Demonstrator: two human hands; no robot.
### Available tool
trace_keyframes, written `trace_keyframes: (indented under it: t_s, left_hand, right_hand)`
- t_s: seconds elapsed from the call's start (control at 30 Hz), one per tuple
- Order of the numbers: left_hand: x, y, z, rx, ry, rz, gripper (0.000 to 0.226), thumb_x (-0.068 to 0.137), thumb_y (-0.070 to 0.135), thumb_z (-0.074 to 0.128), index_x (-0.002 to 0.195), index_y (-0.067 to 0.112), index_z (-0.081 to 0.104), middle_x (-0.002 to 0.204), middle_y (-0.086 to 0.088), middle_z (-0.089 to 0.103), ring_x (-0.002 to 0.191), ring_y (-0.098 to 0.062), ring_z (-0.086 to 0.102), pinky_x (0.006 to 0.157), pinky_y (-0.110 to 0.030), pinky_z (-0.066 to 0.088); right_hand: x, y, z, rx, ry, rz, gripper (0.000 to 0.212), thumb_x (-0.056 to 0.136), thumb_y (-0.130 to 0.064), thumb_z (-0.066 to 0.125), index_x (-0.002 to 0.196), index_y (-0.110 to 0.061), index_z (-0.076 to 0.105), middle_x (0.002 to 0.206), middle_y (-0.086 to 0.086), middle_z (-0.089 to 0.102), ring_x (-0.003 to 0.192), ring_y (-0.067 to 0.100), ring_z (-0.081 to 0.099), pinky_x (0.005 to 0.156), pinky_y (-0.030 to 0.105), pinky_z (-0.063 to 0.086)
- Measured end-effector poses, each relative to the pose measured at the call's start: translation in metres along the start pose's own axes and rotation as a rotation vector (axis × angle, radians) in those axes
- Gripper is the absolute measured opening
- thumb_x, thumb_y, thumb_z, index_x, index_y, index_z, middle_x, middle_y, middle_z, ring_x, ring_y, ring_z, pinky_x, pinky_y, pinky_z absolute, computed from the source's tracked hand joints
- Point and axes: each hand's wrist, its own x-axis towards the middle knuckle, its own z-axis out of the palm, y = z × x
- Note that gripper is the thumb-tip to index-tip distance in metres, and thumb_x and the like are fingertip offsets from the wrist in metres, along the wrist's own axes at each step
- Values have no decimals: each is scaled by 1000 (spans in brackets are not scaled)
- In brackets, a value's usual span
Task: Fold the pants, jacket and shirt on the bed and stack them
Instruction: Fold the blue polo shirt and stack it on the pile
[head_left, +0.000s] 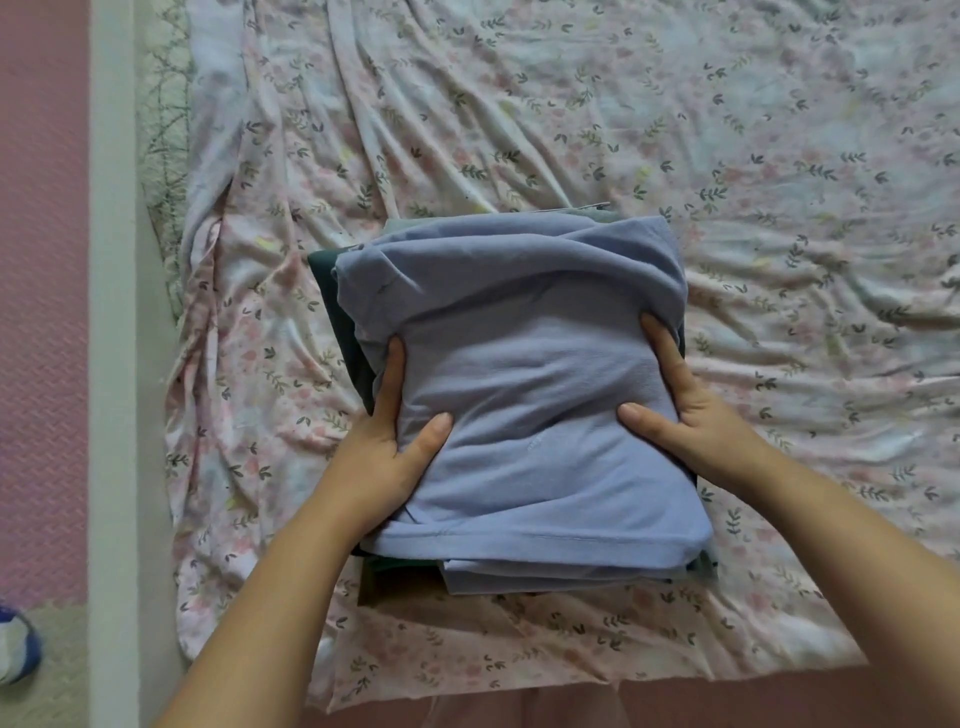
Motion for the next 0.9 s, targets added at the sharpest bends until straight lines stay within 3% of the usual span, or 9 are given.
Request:
trace_keyframes:
  t_s: [0.1,0.23,0.33,0.43,0.57,0.7,0.83,0.9]
  left_hand:
    - [-2,5,0,-72,20,-29,78,57,79,29,118,71,-19,147,10,30,124,-20,44,87,-24,35]
    - [-1,9,-1,-351,33,-35,74,57,74,45,113,80,-1,127,39,24,120,-1,35,94,-25,34]
    - [1,14,3,-414,19,-29,75,63,68,50,120,74,2,135,31,21,122,1,31,94,-22,32]
    - [-2,23,5,-542,91,-12,72,77,44,59,132,57,14,137,28,25,118,6,37,88,-7,35]
    - [-20,44,-9,-608,177,32,61,91,15,52,134,46,24,132,20,37,105,13,44,75,3,41]
    - [-62,72,-29,-615,211,43,57,91,13,52,128,49,29,123,24,41,100,14,44,71,2,42]
    - [-117,102,-41,-598,237,58,60,90,16,54,132,50,28,118,33,39,99,21,41,80,-3,41]
    - [-144,123,-46,-580,280,83,64,90,15,54,137,47,25,121,35,36,101,22,41,79,0,39]
  right_hand:
    - [1,2,3,74,-8,9,69,77,-45,58,105,-86,11,106,-68,19,98,-38,32,76,-8,32]
    - [5,10,9,204,35,57,72,69,-51,61,113,-80,13,104,-66,27,97,-33,40,80,9,43]
    - [6,9,10,265,47,39,73,73,-53,67,117,-76,14,113,-58,29,102,-26,43,82,13,43]
    - [1,2,8,409,79,36,66,83,-29,58,121,-67,20,114,-42,32,97,-18,44,71,9,48]
    - [-17,-19,4,449,123,27,65,90,-15,52,138,-47,21,113,-38,34,80,-31,46,62,0,44]
    - [-58,-48,-1,453,147,8,64,90,-12,52,138,-42,23,111,-38,33,71,-34,46,57,-2,41]
    - [-109,-83,-12,427,151,-43,62,88,-12,56,133,-44,27,114,-36,35,76,-34,45,60,-2,41]
    - [-135,-103,-21,394,168,-89,66,82,-17,66,130,-42,29,118,-32,35,79,-33,45,61,-2,42]
